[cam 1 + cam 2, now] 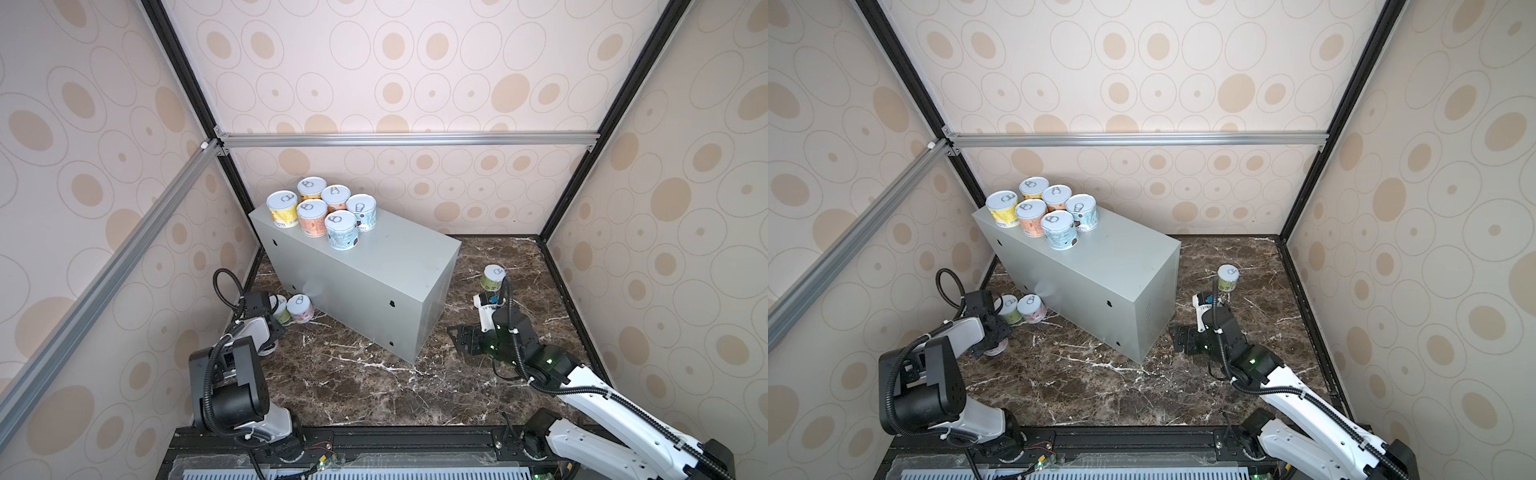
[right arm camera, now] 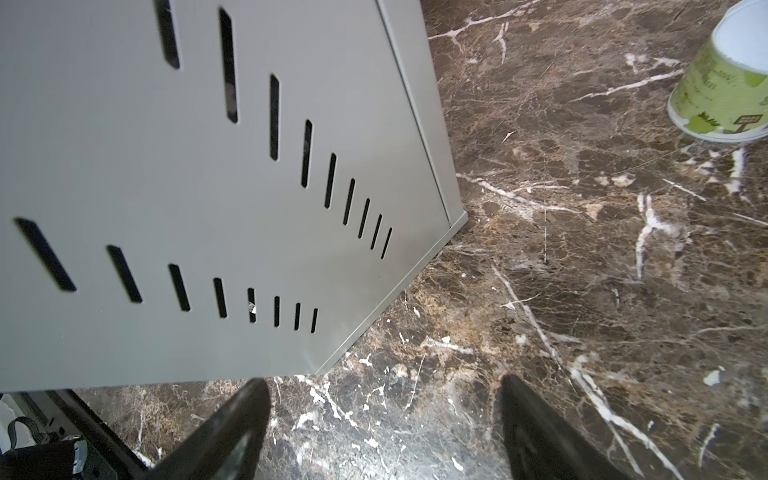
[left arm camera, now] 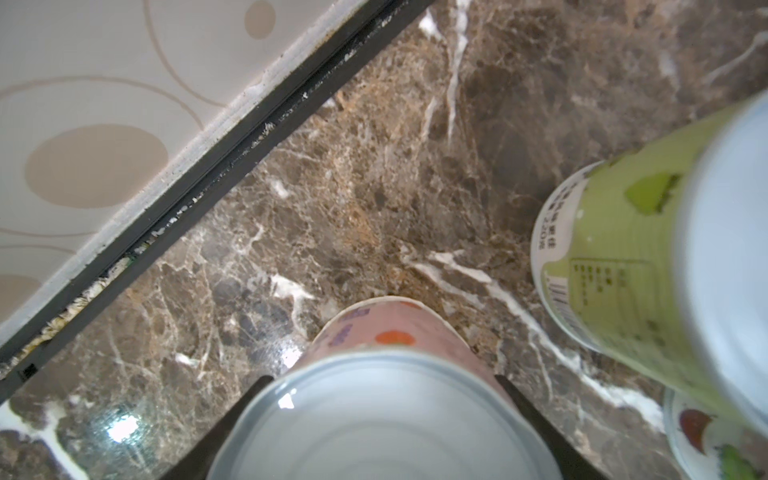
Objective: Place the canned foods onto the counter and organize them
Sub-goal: 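Lower the left gripper onto the pink-labelled floor can and close, then lift the held pink can with the left gripper up over the cabinet top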
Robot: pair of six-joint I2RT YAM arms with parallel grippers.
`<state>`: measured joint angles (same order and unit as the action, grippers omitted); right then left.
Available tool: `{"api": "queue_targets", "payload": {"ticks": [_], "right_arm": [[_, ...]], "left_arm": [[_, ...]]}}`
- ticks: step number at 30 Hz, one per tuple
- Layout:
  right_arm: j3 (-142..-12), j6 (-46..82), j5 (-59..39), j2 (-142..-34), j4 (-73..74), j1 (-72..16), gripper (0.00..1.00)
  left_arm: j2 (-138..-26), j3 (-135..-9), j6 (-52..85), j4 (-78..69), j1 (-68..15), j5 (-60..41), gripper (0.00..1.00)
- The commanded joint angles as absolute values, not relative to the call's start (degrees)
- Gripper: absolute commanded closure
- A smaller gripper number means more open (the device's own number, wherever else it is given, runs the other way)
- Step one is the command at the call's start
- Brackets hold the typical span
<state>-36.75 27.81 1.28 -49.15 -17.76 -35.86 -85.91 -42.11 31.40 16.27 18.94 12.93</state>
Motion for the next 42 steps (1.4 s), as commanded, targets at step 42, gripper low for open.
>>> {"api": "queue_targets", "payload": {"ticks": [42], "right_arm": [[-58.01, 22.25, -0.71, -49.13, -36.8, -35.25, 0.1]], "left_arm": [[-46.09, -53.97, 29.09, 29.58, 9.41, -5.63, 0.4]]}}
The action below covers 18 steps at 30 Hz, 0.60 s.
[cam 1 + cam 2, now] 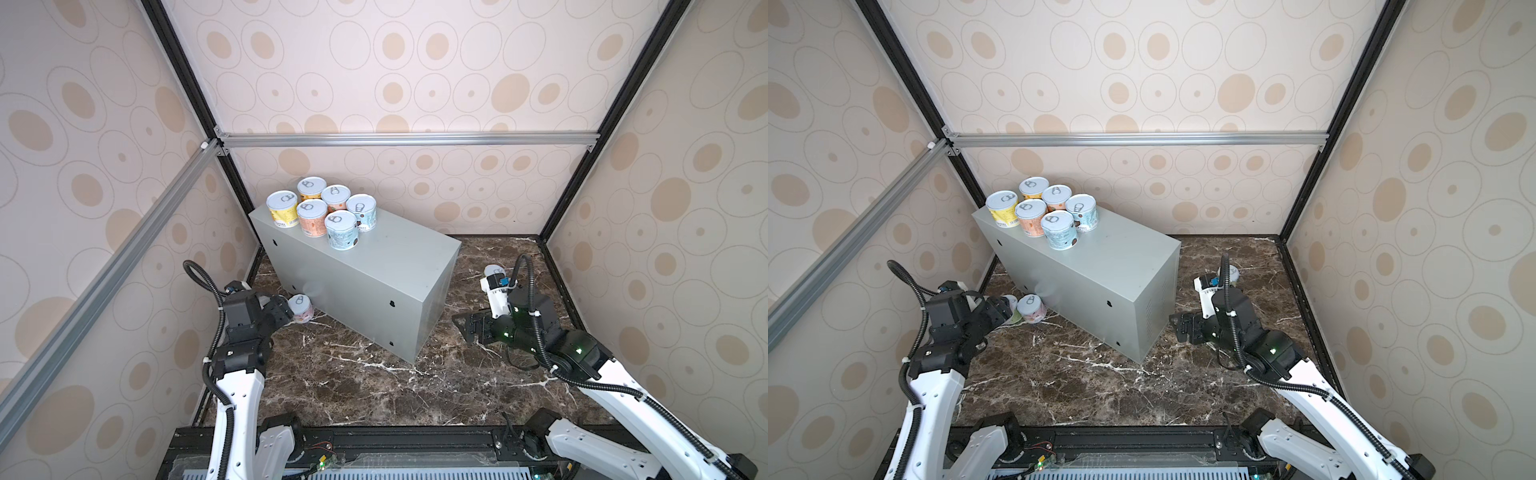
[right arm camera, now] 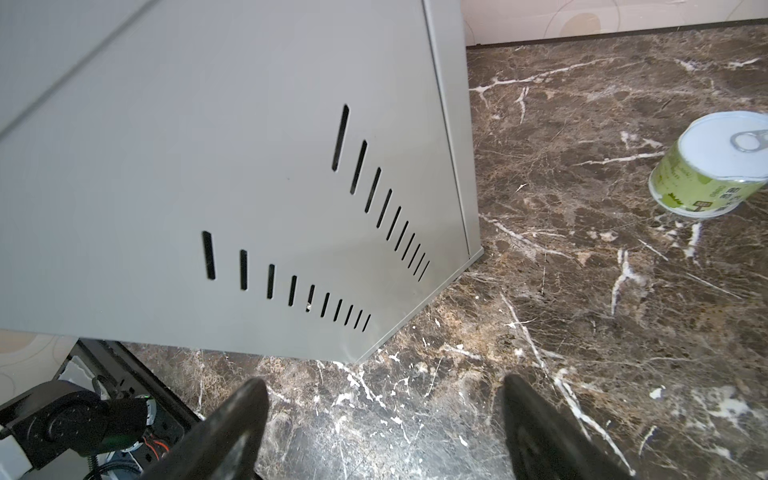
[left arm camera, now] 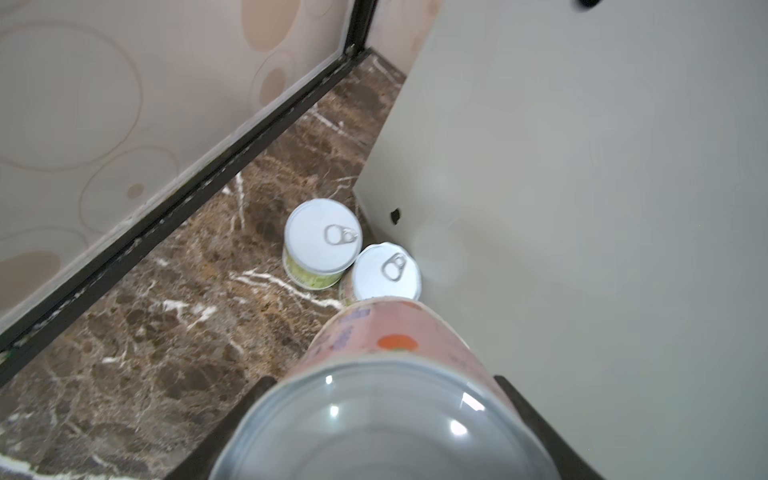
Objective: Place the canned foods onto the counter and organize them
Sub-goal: 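Lift the held pink can with the left gripper up over the cabinet top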
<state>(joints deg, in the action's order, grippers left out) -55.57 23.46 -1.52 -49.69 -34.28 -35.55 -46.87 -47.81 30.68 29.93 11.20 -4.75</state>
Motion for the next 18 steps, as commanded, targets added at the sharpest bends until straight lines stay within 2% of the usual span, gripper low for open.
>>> {"api": "queue_targets", "payload": {"ticks": [1, 18], "right_arm": [[-58.49, 22.15, -0.6, -49.11, -37.12, -35.25, 0.1], [-66.03, 21.75, -0.97, -52.61, -39.68, -35.28, 0.1]], "left_arm": [[-46.28, -55.33, 28.55, 30.31, 8.66, -5.31, 0.4], [-54.63, -81.49, 21.13, 38.52, -1.67, -6.55, 0.4]]}}
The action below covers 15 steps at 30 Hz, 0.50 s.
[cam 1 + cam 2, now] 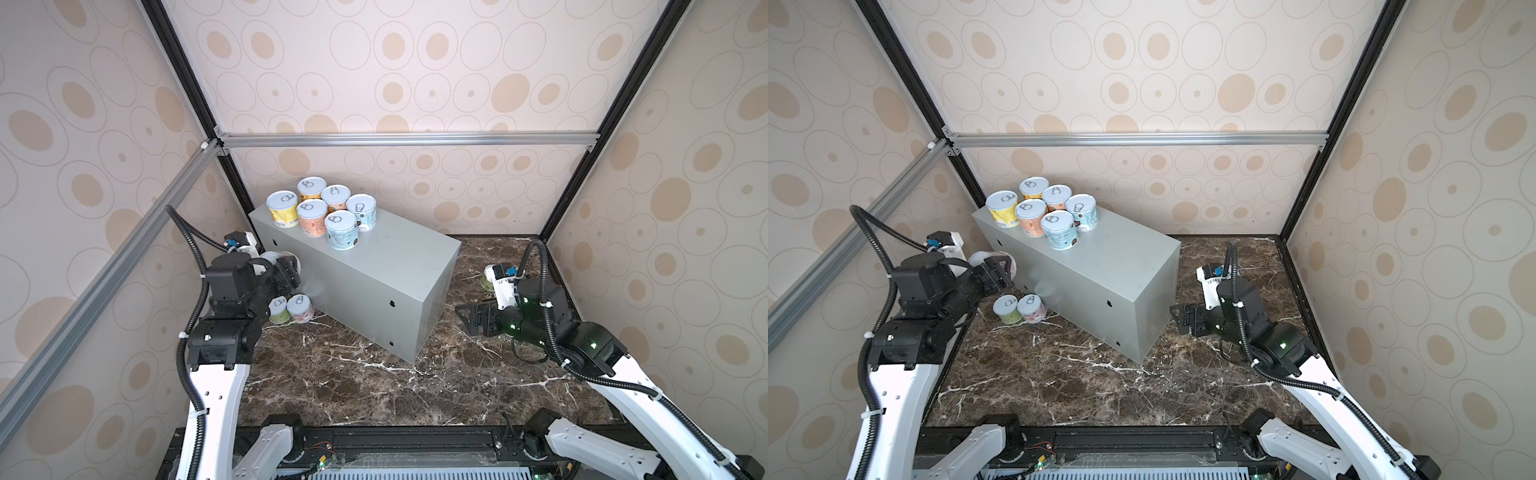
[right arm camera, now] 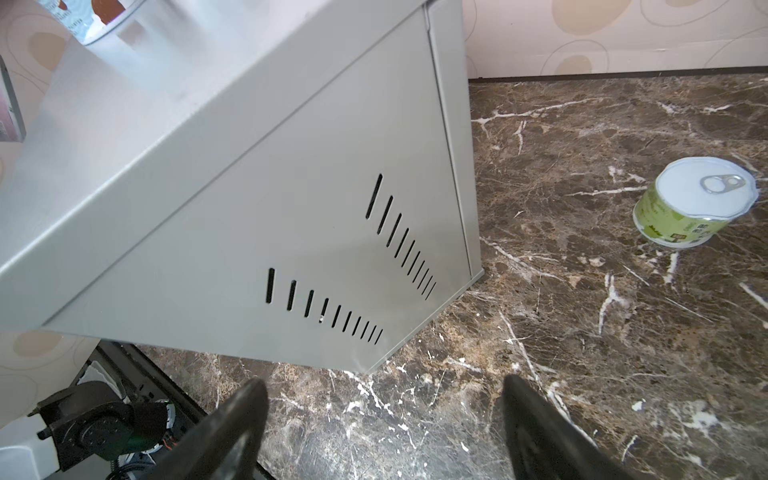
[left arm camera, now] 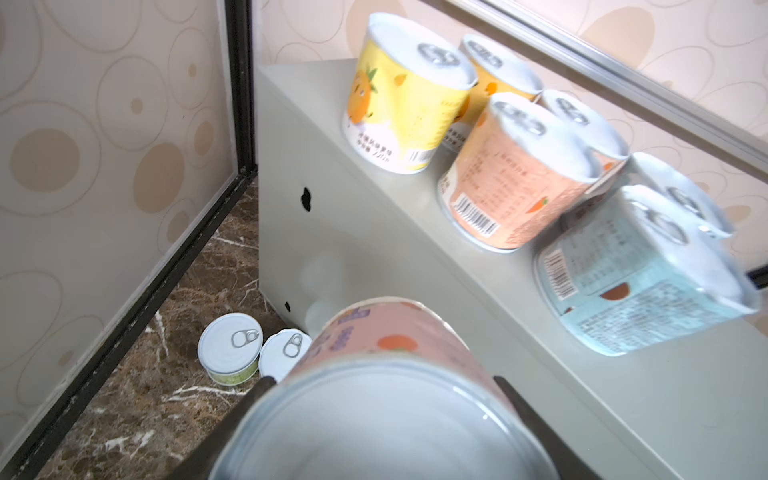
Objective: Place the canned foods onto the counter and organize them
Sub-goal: 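Lift the held pink can with the left gripper up over the cabinet top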
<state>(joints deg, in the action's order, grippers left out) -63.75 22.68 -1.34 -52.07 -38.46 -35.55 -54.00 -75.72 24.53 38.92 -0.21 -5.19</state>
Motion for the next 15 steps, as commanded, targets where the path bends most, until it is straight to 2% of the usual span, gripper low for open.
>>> {"api": "queue_targets", "payload": {"ticks": [1, 15], "right_arm": [[-66.38, 21.65, -0.97, -52.95, -39.79, -35.27, 0.1], [-71.63, 20.49, -2.09, -58.57, -40.78, -35.34, 0.1]], "left_arm": [[-55.12, -82.87, 20.85, 39.08, -2.35, -6.76, 0.4], [-60.98, -96.39, 17.54, 41.89, -10.28, -7.72, 0.41]]}}
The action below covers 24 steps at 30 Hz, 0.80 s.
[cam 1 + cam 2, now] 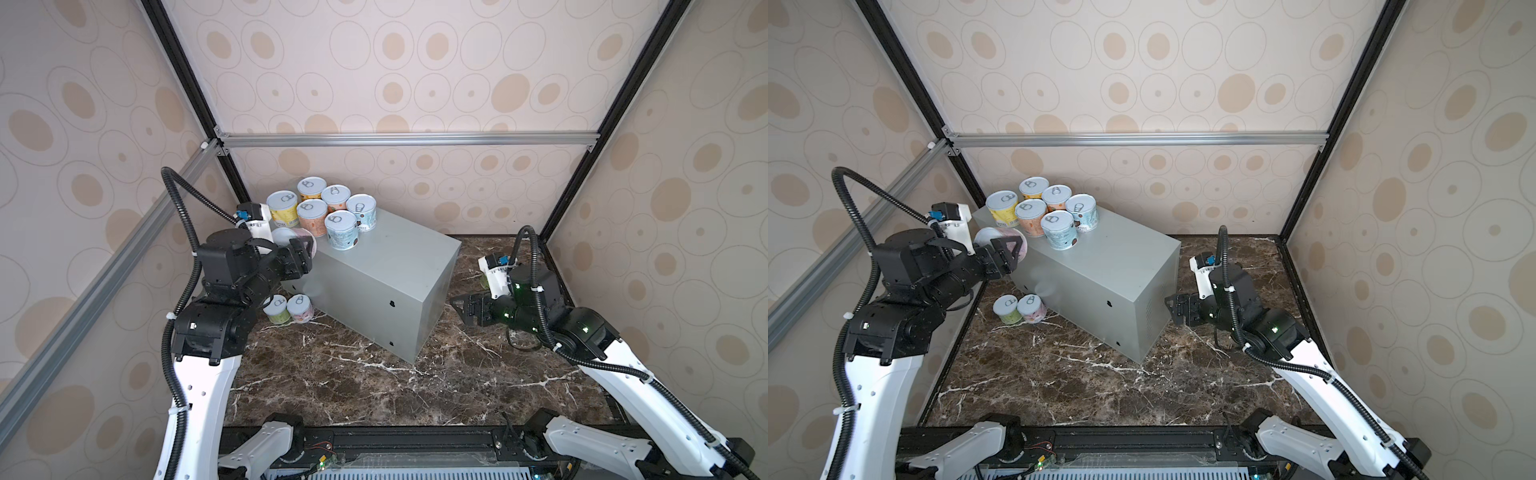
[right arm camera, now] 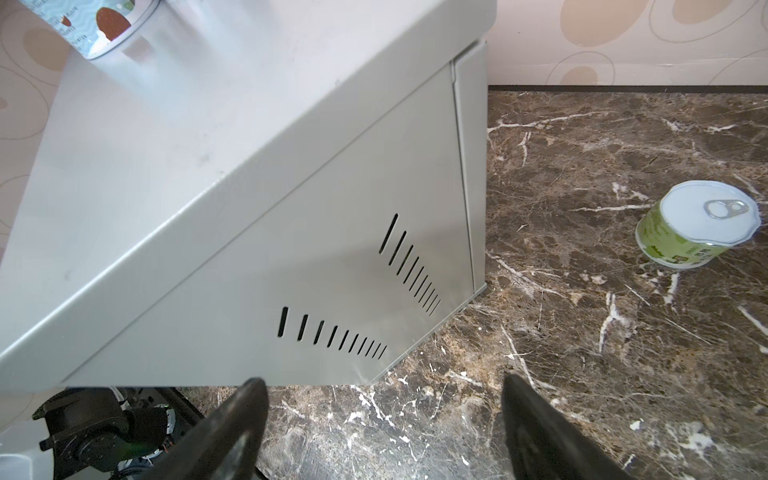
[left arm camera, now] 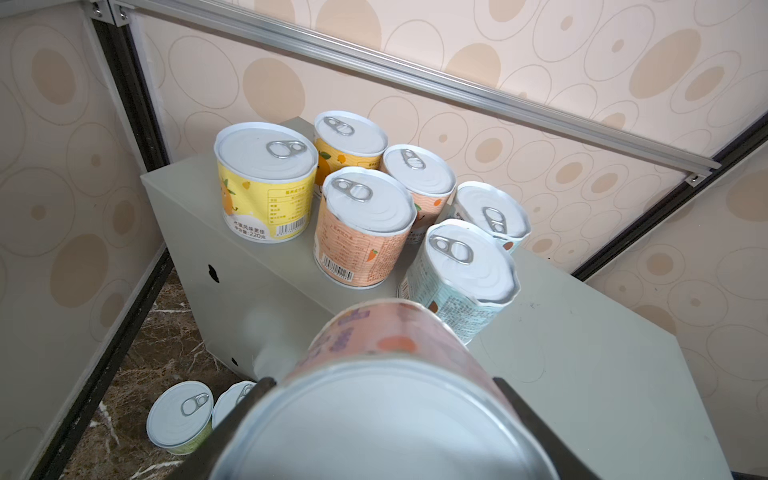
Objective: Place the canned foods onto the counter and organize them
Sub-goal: 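Lift the held pink can with the left gripper up over the cabinet top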
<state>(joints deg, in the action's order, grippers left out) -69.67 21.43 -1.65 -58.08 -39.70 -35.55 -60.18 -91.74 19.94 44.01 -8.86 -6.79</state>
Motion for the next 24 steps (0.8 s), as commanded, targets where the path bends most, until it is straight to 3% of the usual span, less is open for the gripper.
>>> {"api": "queue_targets", "payload": {"ticks": [1, 17, 24], "right_arm": [[-71.87, 20.48, -2.1, -58.88, -40.87, -35.36, 0.1], [-73.83, 19.64, -0.36, -60.91, -41.21, -35.36, 0.1], [-73.94, 18.3, 1.42, -60.08, -41.4, -35.42, 0.1]], "left_arm": [[-61.67, -97.71, 17.2, 42.26, -11.15, -7.25, 0.41], [-78.65, -118.64, 10.74, 47.57, -33.37, 3.63, 0.41], [-83.35, -121.5, 9.79, 49.61, -38.23, 6.8, 0.42]]}}
